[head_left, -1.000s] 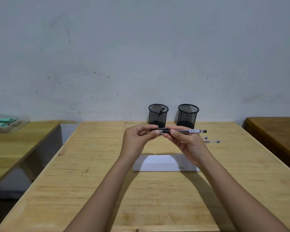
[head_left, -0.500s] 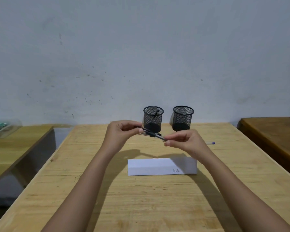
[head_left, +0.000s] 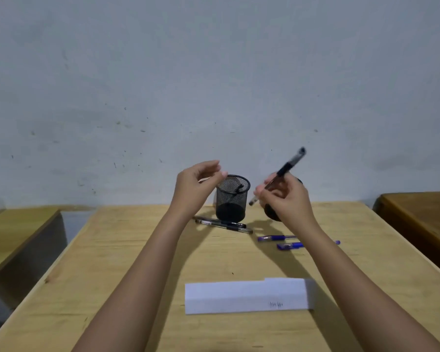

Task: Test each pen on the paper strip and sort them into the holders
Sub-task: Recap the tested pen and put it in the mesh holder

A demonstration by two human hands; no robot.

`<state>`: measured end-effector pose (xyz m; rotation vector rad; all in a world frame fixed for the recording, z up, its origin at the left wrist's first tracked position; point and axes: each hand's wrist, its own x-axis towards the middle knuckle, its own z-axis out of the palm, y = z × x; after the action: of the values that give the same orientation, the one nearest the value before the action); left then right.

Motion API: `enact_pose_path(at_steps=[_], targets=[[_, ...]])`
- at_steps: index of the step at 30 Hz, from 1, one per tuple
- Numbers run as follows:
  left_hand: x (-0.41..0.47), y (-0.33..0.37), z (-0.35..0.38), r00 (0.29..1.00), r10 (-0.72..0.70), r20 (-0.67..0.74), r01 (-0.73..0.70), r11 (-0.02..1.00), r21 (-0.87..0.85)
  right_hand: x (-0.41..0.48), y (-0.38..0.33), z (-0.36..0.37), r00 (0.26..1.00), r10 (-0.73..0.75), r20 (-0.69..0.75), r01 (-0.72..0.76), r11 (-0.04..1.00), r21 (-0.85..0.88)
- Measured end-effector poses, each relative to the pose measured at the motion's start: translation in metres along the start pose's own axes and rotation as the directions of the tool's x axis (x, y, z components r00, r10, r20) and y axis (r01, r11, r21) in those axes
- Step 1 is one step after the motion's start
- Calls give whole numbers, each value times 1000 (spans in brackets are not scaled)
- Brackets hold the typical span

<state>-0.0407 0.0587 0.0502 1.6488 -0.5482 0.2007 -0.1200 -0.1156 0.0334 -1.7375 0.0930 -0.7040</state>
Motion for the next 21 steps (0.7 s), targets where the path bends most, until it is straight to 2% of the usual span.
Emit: enact_pose_path(at_steps=[3, 5, 7, 8, 10, 12, 14, 16, 21], targets=[[9, -37, 0, 987, -146, 73, 139, 986, 97, 22, 12, 2, 995, -4, -97, 10, 998, 66], [14, -54, 4, 967, -206, 150, 179, 968, 175, 36, 22, 12, 995, 25, -93, -11, 988, 152], [17, -62, 11, 947, -239, 215, 179, 948, 264, 46, 33, 22, 997, 53, -55, -44, 986, 159], [18, -64, 15, 942, -241, 233, 173, 944, 280, 51, 39, 26, 998, 57, -41, -52, 993, 110], [23, -69, 21, 942, -233, 241, 167, 949, 266, 57, 49, 31, 999, 23, -25, -25, 995, -97], [24, -71, 25, 947, -205, 248, 147, 961, 233, 61, 52, 34, 999, -24, 27, 32, 951, -308], [25, -72, 28, 948, -174, 265, 132, 977, 170, 63, 55, 37, 994, -36, 104, 78, 898, -434], [26, -75, 28, 951, -156, 266, 131, 985, 110, 63, 58, 38, 989, -23, 147, 93, 865, -493], [27, -82, 28, 953, -130, 272, 113, 991, 78, 63, 58, 36, 986, -26, 165, 106, 862, -495]])
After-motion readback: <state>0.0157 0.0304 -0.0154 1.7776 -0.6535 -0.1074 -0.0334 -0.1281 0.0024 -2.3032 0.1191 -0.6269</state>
